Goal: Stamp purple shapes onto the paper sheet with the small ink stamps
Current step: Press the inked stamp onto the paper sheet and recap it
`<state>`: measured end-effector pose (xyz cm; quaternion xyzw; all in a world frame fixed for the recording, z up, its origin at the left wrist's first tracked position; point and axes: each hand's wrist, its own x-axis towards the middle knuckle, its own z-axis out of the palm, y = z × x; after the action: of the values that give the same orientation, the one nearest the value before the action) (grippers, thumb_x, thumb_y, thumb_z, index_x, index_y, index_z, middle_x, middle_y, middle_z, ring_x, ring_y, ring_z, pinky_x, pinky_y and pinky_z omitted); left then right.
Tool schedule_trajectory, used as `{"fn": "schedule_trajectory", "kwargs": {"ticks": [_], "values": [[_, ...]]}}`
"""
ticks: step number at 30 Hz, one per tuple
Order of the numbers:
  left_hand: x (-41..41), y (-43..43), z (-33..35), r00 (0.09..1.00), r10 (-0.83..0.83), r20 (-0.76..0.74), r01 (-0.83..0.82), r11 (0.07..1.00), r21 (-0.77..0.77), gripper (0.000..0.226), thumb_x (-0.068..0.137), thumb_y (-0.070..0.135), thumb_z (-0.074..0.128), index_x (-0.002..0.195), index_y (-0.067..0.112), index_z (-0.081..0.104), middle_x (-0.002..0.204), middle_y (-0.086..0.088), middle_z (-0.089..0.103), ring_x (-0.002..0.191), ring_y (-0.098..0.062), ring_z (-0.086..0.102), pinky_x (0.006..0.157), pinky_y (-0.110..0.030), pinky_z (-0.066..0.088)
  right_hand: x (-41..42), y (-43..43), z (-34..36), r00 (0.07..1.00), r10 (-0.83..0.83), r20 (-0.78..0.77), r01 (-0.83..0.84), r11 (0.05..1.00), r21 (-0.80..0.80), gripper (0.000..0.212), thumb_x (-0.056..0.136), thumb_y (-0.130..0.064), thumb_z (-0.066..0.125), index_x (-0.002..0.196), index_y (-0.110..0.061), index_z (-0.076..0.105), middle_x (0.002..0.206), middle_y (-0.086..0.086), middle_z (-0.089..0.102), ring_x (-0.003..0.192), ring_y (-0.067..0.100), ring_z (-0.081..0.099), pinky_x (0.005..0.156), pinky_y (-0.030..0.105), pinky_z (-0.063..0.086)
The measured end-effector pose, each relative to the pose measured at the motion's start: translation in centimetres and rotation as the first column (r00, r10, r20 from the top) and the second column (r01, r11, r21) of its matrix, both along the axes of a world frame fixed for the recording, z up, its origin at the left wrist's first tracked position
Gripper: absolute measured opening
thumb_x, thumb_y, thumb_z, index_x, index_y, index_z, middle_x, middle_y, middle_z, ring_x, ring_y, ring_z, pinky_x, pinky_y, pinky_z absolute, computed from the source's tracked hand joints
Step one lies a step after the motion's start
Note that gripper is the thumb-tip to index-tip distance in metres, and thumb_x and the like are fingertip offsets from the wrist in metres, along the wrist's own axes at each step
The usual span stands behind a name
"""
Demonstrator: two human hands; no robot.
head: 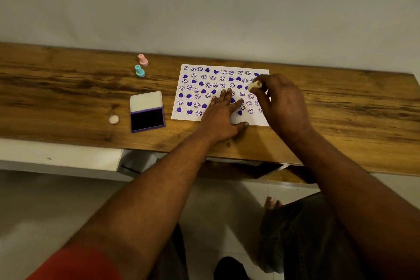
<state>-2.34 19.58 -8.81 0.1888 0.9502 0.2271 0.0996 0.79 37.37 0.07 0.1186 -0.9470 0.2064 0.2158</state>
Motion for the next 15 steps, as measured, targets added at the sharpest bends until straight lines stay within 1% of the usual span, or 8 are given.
{"fn": "schedule_trajectory", "kwargs": {"ticks": [1,2,4,5,6,10,15], "values": [[-0.1,0.0,0.0,1.0,-0.002,0.002,0.002,1.0,0.008,0.087,0.091,0.066,0.062,0.163,0.032,0.027,0.173,-0.007,0.0,0.159,-0.021,-0.006,0.125,-0.037,-0.004,0.2,0.0,-0.4,0.999,-0.008,0.038,0.008,1.0,0.008,0.025,0.101,-0.029,0.061,0.117,-0.012,0.069,0.105,0.009,0.071,0.086,0.025,0.064,0.071,0.031,0.044],[-0.1,-0.1,0.0,1.0,-0.006,0.0,0.006,1.0,0.024,0.086,0.091,0.064,0.063,0.163,0.031,0.028,0.173,-0.008,0.001,0.159,-0.021,-0.005,0.125,-0.039,-0.003,0.7,-0.3,-1.4,0.99,-0.022,0.141,0.017,0.999,0.042,0.027,0.102,-0.027,0.06,0.121,-0.01,0.069,0.11,0.013,0.071,0.091,0.03,0.065,0.074,0.033,0.045],[0.0,-0.1,0.1,1.0,-0.004,-0.003,0.004,0.998,0.062,0.085,0.091,0.06,0.065,0.162,0.029,0.031,0.173,-0.01,0.003,0.16,-0.021,-0.003,0.127,-0.04,-0.001,1.8,-0.8,-3.9,0.915,-0.071,0.398,0.007,0.987,0.161,0.032,0.104,-0.023,0.055,0.128,-0.005,0.064,0.119,0.02,0.067,0.103,0.038,0.064,0.083,0.04,0.047],[0.1,-0.1,0.1,1.0,-0.004,0.002,0.003,0.997,0.071,0.084,0.091,0.059,0.066,0.162,0.028,0.032,0.173,-0.01,0.003,0.16,-0.021,-0.003,0.127,-0.041,0.0,2.1,-0.8,-4.8,0.888,-0.088,0.451,-0.008,0.978,0.207,0.032,0.104,-0.022,0.053,0.128,-0.004,0.062,0.119,0.02,0.065,0.104,0.04,0.063,0.084,0.043,0.048],[0.0,-0.2,0.1,1.0,-0.008,0.009,0.007,0.997,0.075,0.084,0.091,0.058,0.067,0.162,0.028,0.032,0.173,-0.01,0.003,0.16,-0.021,-0.003,0.127,-0.041,0.0,2.1,-0.7,-5.2,0.884,-0.091,0.458,-0.017,0.974,0.226,0.03,0.104,-0.022,0.053,0.126,-0.003,0.062,0.117,0.02,0.065,0.104,0.04,0.062,0.083,0.044,0.048],[-0.1,-0.2,0.3,0.999,-0.024,0.033,0.022,0.998,0.062,0.087,0.09,0.056,0.069,0.163,0.028,0.03,0.173,-0.01,0.001,0.16,-0.022,-0.004,0.128,-0.042,-0.001,1.3,-0.6,-5.0,0.914,-0.078,0.397,-0.018,0.973,0.232,0.024,0.1,-0.021,0.059,0.116,-0.004,0.065,0.107,0.019,0.068,0.095,0.04,0.065,0.075,0.042,0.048],[-0.1,-0.1,0.1,0.999,-0.016,0.037,0.014,0.998,0.058,0.088,0.089,0.057,0.069,0.163,0.029,0.029,0.173,-0.01,0.0,0.159,-0.022,-0.006,0.126,-0.042,-0.001,1.5,-0.6,-5.3,0.913,-0.09,0.398,0.003,0.977,0.214,0.024,0.1,-0.023,0.06,0.117,-0.006,0.066,0.109,0.018,0.069,0.095,0.039,0.066,0.074,0.039,0.047]]}}
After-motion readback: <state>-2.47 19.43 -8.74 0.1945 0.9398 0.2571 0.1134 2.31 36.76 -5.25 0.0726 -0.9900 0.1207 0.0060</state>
